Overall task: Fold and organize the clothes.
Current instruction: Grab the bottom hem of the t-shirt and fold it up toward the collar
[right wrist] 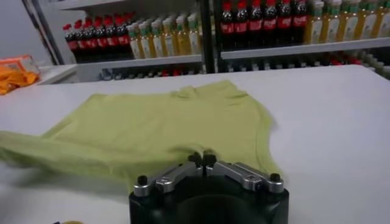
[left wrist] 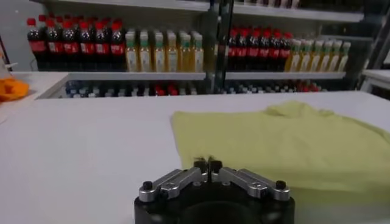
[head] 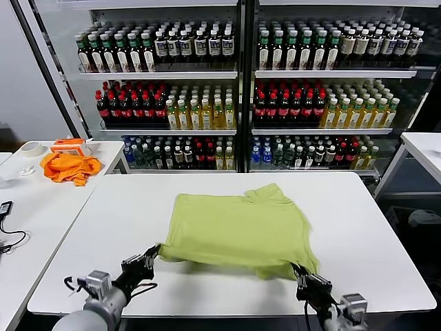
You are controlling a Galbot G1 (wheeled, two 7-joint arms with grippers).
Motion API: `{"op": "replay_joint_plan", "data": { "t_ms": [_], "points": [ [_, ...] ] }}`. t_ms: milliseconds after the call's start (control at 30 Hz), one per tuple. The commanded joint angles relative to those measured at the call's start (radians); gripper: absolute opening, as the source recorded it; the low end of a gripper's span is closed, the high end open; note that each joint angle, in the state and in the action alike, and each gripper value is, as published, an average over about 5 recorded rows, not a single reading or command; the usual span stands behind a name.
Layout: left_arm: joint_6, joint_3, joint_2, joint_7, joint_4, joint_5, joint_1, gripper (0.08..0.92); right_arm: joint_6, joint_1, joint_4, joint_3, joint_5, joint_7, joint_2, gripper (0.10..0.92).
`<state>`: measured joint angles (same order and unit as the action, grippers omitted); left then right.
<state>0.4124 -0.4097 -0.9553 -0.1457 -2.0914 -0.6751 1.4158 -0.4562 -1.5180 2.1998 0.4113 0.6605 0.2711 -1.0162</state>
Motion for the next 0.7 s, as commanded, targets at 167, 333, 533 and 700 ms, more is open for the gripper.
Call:
{"op": "replay_joint_plan", "data": {
  "t_ms": [167,333,533,700],
  "points": [
    [-0.036,0.128,-0.051,0.055,0.303,-0.032,-0.291,0.082,-0.028,0.182,-0.148,-0.036,0.034,0.005,-0.017,0.104],
    [-0.037,0.147,-0.064,0.100,0.379,-0.011,-0.324,0.082,-0.027,0.194,-0.176,-0.051,0.028,0.004,-0.034,0.104],
    [-0.037,0.160,-0.077,0.113,0.410,0.000,-0.340,0.082,-0.026,0.199,-0.202,-0.058,0.021,0.002,-0.046,0.104],
    [-0.035,0.157,-0.079,0.124,0.416,0.003,-0.346,0.082,-0.026,0.205,-0.213,-0.058,0.020,-0.002,-0.050,0.104]
  ]
}}
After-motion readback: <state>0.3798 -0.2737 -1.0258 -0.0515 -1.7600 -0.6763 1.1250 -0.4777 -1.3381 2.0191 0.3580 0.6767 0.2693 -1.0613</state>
